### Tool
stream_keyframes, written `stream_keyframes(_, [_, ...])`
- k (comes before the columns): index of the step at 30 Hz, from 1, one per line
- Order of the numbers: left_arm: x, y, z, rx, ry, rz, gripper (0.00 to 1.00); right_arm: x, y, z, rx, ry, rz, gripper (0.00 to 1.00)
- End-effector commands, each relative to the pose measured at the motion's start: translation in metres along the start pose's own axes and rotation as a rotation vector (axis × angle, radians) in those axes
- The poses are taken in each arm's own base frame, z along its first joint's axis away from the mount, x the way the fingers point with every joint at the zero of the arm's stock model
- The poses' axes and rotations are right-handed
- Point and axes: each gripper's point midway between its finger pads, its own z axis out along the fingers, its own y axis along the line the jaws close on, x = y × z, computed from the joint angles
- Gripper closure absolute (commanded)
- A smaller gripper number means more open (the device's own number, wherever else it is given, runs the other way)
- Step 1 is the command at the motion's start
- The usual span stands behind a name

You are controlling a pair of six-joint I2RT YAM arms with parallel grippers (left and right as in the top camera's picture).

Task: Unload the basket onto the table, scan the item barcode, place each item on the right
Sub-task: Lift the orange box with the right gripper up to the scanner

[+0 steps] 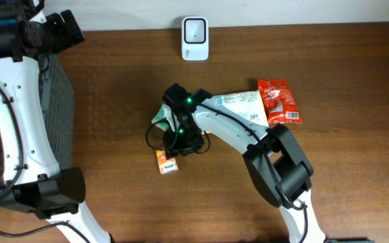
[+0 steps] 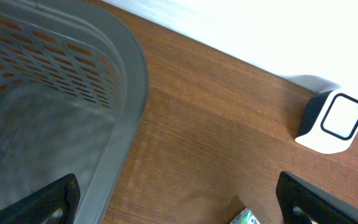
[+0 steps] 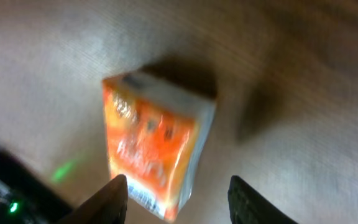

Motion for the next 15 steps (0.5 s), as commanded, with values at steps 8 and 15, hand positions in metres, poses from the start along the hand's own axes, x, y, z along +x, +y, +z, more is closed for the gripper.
stream_keyframes(8, [-0.004,0.003,0.000,-0.011,-0.010,0.013,0.01,0.001,-0.001,0.023,-0.069,0.001,0.028,0.61])
stream_keyframes(15, [-0.004,0.003,0.000,-0.012,-0.011,0.013,0.01,-0.003,0.016,0.016,-0.195,0.006,0.054,0.96])
